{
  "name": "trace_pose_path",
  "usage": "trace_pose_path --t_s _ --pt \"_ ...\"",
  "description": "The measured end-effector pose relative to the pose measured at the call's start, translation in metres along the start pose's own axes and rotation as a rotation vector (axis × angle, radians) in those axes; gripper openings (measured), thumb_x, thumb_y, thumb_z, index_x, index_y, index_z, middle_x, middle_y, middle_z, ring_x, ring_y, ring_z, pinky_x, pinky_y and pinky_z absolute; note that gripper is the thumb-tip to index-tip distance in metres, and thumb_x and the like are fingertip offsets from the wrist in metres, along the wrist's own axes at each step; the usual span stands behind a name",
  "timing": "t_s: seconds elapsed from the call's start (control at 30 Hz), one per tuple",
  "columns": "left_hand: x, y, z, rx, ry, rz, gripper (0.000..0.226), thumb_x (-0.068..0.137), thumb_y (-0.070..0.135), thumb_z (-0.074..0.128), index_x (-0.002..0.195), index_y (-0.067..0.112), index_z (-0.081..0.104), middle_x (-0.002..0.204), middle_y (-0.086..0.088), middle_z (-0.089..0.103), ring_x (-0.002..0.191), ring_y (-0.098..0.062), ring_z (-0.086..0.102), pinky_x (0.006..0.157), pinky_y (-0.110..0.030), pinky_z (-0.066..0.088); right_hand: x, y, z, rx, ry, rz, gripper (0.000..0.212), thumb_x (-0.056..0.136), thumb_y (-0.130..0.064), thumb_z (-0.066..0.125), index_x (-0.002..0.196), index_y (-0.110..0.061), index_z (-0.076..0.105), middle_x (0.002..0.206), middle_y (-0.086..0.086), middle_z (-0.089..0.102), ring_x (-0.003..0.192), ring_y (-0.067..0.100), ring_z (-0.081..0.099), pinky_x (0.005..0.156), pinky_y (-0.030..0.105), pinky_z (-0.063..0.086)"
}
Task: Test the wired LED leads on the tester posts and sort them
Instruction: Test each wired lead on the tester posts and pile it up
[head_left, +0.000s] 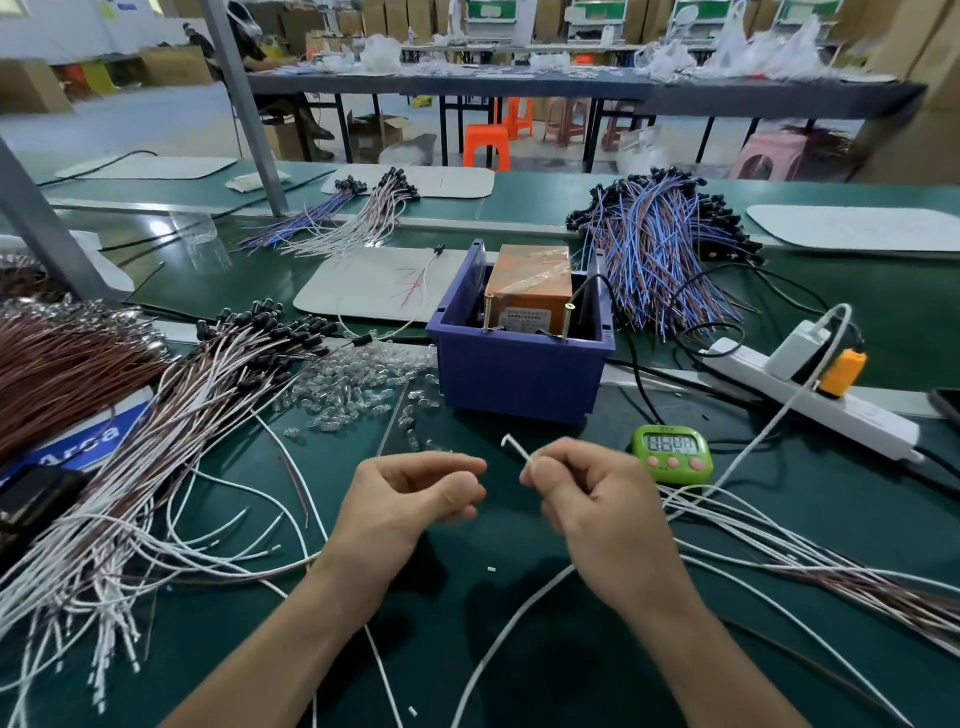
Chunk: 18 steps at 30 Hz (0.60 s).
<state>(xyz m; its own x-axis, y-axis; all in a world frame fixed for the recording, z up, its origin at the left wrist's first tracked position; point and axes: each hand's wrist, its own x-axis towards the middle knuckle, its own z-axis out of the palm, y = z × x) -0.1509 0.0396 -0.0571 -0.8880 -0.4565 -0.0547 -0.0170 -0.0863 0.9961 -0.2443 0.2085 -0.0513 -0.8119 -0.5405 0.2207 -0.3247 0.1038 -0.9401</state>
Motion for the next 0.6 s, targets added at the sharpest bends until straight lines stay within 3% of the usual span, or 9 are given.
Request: trace_pose_path --t_s 0.07,0.13,0.23,0.33,0.47,0.6 --pt "0.000 -0.001 0.008 0.184 -0.025 0.047 0.021 0.071 0.024 0.086 0.092 0.030 0.084 0.089 -0.001 0.080 0.085 -0.014 0.076 0.075 -0.017 0.055 0.004 -0.002 -0.007 0.078 0.028 0.029 0.020 0.091 -0.030 0.058 0.078 -0.021 0.070 0.050 -0.004 0.046 0.047 0.014 0.037 0.046 0.034 0.030" --pt "0.001 0.000 0.018 0.397 -0.120 0.105 0.029 0.077 0.011 0.083 0.095 0.033 0.083 0.093 0.011 0.079 0.088 -0.005 0.074 0.079 -0.014 0.053 0.007 -0.002 -0.013 0.105 0.057 0.031 0.020 0.091 -0.026 0.059 0.077 -0.019 0.070 0.050 -0.002 0.048 0.047 0.014 0.039 0.045 0.029 0.031" --pt "0.004 0.003 0.033 0.693 -0.240 0.213 0.036 0.075 0.019 0.082 0.107 0.034 0.079 0.105 0.024 0.071 0.098 0.006 0.066 0.084 -0.005 0.045 0.011 -0.001 -0.021 0.142 0.084 0.029 0.023 0.095 -0.018 0.060 0.075 -0.018 0.071 0.049 -0.002 0.051 0.046 0.012 0.042 0.046 0.020 0.034" --pt "0.007 0.005 0.047 0.794 -0.312 0.207 0.038 0.077 0.023 0.083 0.112 0.035 0.078 0.103 0.020 0.067 0.094 0.011 0.060 0.078 0.000 0.040 0.013 0.001 -0.028 0.215 0.094 0.052 0.031 0.099 -0.011 0.059 0.072 -0.019 0.072 0.049 -0.001 0.050 0.046 0.011 0.043 0.046 0.017 0.036" --pt "0.009 -0.004 0.062 0.833 -0.289 0.206 0.033 0.079 0.026 0.081 0.109 0.037 0.078 0.085 0.014 0.063 0.077 -0.002 0.057 0.069 -0.010 0.042 0.016 0.002 -0.038 0.343 0.067 0.126 0.035 0.102 -0.011 0.056 0.072 -0.021 0.073 0.051 0.002 0.050 0.045 0.012 0.040 0.044 0.021 0.031" --pt "0.010 -0.016 0.070 0.914 -0.214 0.210 0.021 0.082 0.031 0.078 0.101 0.041 0.076 0.070 0.016 0.062 0.069 -0.004 0.056 0.068 -0.023 0.047 0.020 0.005 -0.048 0.463 0.036 0.199 0.036 0.103 -0.013 0.055 0.073 -0.020 0.073 0.051 0.002 0.049 0.044 0.012 0.037 0.048 0.028 0.026"
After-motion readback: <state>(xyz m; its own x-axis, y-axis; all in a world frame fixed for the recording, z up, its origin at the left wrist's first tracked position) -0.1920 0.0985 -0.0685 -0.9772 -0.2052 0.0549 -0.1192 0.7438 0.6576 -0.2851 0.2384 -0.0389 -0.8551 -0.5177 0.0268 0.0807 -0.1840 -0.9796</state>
